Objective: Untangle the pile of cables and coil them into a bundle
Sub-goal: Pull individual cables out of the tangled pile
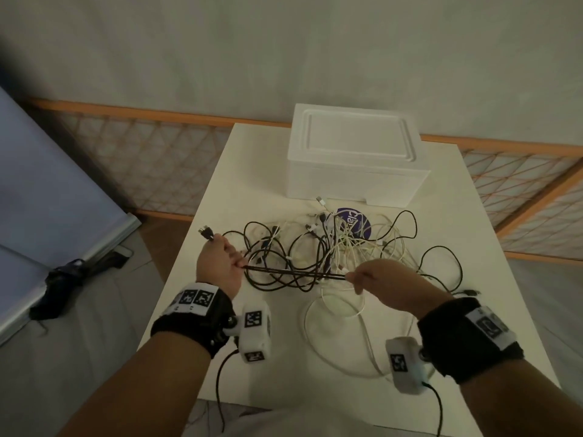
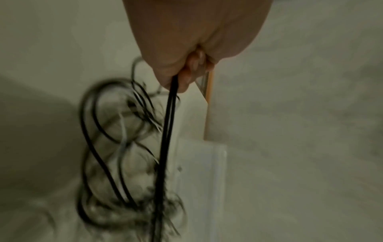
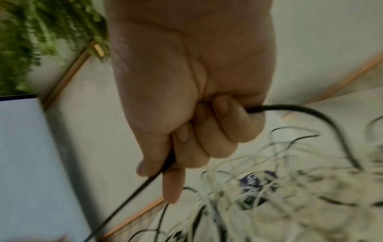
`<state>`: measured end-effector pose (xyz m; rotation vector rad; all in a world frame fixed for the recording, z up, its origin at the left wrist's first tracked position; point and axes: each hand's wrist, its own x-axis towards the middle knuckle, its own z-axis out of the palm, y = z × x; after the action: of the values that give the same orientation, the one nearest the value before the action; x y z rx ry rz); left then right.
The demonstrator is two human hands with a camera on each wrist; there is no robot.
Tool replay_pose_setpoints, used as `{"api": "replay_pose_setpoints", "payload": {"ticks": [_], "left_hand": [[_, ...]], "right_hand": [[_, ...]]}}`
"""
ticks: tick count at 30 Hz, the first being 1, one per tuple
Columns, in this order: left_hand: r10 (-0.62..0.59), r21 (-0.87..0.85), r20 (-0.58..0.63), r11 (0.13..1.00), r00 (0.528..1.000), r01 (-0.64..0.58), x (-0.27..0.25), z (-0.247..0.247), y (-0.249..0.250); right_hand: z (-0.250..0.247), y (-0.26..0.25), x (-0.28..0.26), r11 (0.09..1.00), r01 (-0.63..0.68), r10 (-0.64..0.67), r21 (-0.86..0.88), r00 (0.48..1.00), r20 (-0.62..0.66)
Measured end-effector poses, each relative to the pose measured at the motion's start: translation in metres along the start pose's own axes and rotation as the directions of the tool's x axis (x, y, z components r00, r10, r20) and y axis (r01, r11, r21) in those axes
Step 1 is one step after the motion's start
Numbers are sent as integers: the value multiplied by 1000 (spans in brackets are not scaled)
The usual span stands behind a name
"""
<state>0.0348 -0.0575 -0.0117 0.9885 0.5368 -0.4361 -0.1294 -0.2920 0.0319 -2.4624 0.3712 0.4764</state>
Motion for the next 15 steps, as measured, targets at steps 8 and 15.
{"api": "replay_pose_setpoints", "payload": {"ticks": [8, 15], "left_hand": [[-102, 321, -108, 938, 989, 132, -9, -33, -56], [-64, 357, -76, 930, 995, 87, -18, -30, -72]], "right_hand": [[29, 37, -18, 941, -337, 298, 11, 847, 440], [67, 53, -7, 960, -225, 244, -166, 964, 104]]}}
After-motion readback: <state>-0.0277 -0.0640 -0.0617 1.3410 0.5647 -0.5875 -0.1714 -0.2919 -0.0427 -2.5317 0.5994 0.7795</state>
